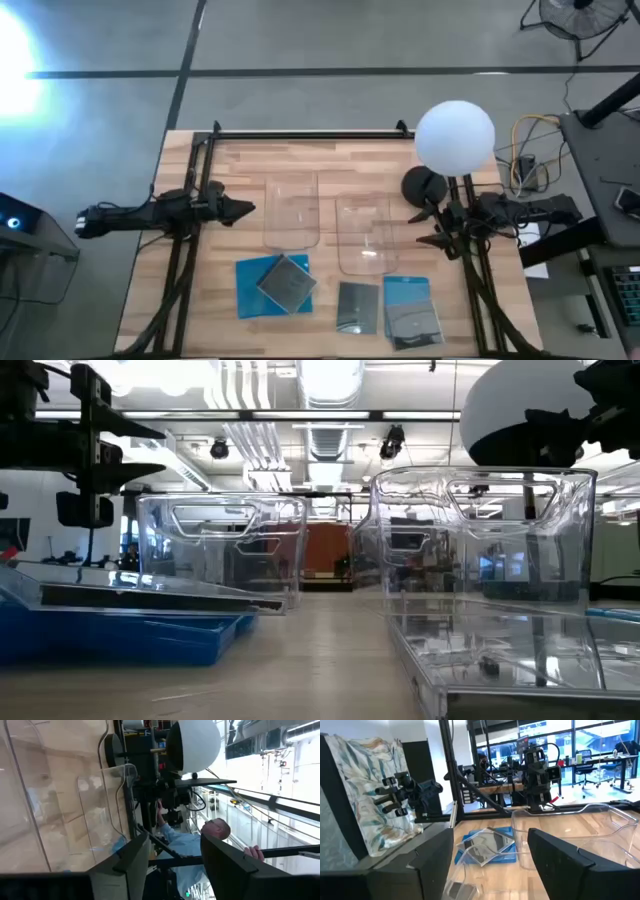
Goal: Pick & place jewel cases by type
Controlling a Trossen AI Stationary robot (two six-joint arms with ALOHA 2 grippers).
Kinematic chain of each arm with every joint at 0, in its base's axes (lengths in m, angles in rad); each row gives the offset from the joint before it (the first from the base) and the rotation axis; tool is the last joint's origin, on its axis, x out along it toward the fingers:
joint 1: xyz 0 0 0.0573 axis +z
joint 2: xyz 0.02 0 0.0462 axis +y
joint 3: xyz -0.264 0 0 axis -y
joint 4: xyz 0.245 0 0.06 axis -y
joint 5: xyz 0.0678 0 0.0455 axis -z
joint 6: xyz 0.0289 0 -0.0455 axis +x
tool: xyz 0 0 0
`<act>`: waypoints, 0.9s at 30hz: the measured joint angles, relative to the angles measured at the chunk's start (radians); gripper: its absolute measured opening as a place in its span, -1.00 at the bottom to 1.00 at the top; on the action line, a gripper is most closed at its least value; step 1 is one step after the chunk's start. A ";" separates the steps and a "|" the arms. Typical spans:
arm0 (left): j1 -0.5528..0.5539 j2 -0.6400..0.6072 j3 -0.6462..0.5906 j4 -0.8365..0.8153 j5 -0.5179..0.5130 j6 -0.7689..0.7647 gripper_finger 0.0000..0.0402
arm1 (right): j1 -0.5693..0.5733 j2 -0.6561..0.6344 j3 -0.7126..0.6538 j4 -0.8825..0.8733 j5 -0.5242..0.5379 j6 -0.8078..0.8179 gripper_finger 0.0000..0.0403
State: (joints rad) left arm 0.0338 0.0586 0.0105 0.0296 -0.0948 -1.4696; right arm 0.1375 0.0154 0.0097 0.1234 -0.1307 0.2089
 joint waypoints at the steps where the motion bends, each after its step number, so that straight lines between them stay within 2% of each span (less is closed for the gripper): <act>1: 0.000 0.000 0.000 0.000 0.000 0.000 -0.20 | 0.000 0.000 0.000 0.000 0.000 0.000 0.23; 27: 0.000 0.000 0.000 0.000 0.000 0.000 -0.20 | 0.000 0.000 0.000 0.000 0.000 0.000 0.25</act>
State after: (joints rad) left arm 0.0338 0.0586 0.0105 0.0296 -0.0944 -1.4696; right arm 0.1371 0.0154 0.0097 0.1234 -0.1307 0.2089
